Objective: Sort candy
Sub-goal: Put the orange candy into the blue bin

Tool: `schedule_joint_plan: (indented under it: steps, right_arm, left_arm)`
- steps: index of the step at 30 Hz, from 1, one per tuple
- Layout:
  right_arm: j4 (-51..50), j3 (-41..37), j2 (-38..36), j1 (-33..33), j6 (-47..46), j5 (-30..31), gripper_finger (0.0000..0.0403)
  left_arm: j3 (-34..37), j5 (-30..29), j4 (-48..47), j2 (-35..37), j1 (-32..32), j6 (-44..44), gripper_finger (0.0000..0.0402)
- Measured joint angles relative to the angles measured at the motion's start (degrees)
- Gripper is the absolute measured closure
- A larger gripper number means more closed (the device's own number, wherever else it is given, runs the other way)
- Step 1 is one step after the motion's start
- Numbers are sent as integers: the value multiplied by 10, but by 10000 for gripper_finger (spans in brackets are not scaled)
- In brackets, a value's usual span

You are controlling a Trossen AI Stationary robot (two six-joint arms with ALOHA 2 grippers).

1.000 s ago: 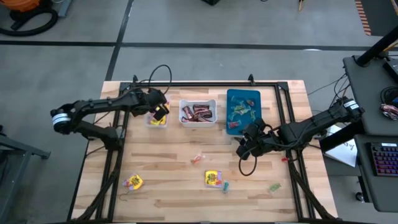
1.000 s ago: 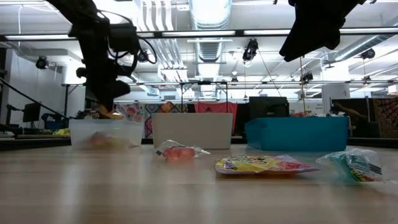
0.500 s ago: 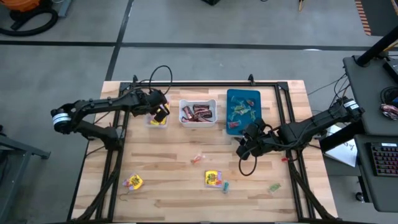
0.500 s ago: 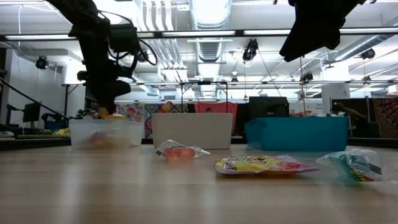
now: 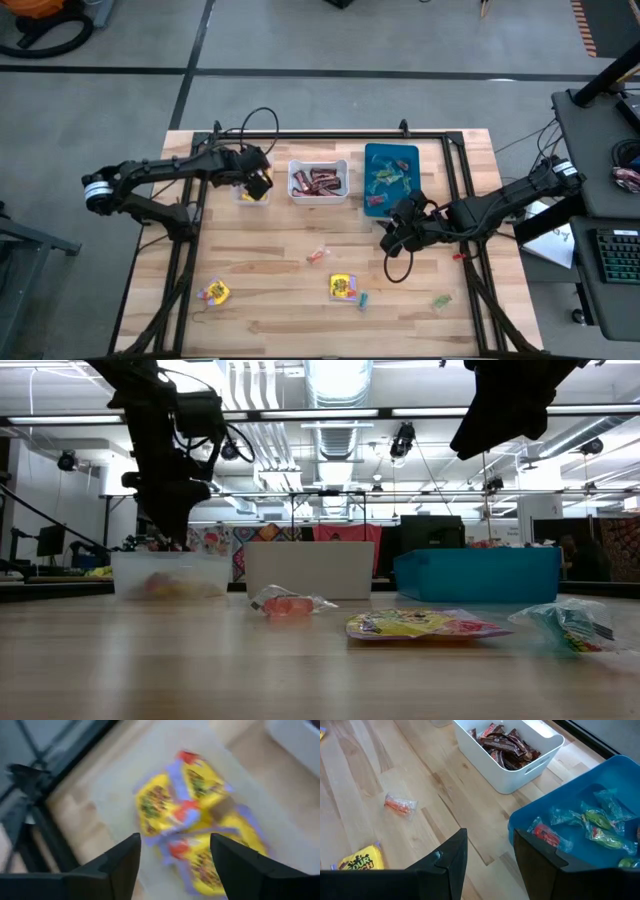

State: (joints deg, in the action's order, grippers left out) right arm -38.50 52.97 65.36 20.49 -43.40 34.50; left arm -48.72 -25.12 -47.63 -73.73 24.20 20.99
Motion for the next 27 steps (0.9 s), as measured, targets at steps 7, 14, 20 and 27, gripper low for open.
schedule_joint_plan:
  steps: [7,14,20,27]
  right_arm:
    - [0,-2,0,0,1,0,252]
    - [0,-3,0,0,1,0,252]
    - [0,-3,0,0,1,0,252]
    - [0,-3,0,0,1,0,252]
  left_arm:
    - [-14,87,-4,0,-86,28,175]
    - [-47,97,-11,0,-221,51,182]
    - [-66,97,62,0,-347,44,183]
    - [-39,49,254,-2,-460,22,183]
